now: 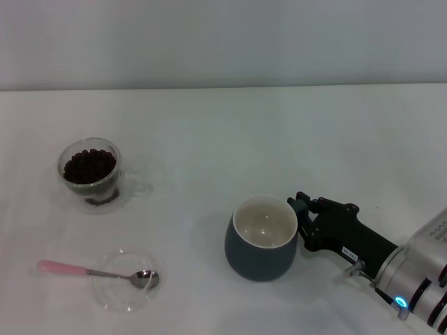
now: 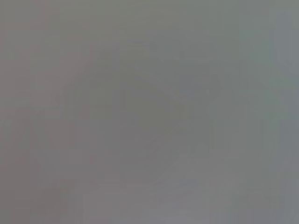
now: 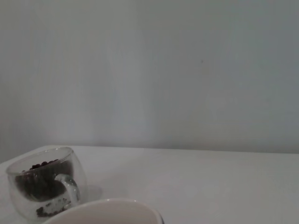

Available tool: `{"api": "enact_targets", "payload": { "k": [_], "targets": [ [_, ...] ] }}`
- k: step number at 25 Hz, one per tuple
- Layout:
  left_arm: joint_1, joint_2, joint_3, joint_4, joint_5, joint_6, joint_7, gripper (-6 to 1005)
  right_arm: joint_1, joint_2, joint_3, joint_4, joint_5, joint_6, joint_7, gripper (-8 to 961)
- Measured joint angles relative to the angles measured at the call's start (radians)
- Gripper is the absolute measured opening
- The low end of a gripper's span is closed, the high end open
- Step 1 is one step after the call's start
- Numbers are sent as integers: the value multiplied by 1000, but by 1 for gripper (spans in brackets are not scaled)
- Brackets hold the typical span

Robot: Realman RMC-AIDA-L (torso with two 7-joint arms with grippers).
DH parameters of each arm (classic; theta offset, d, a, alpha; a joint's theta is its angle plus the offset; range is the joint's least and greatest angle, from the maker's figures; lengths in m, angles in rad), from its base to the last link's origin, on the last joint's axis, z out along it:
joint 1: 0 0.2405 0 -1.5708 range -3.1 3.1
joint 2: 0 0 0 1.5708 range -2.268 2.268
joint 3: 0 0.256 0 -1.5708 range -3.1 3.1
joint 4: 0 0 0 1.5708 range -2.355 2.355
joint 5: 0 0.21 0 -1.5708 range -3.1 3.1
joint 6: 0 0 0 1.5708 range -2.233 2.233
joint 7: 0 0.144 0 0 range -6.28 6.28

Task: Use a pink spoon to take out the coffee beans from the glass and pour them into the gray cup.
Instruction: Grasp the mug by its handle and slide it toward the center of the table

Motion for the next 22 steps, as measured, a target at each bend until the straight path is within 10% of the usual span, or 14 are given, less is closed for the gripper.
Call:
{"api": "enact_targets", "payload": {
  "k": [22],
  "targets": [
    [3,-2,2,-6,2,27,0,888,-18,-11,-3,-25,-57,-8,4,264]
  ]
}}
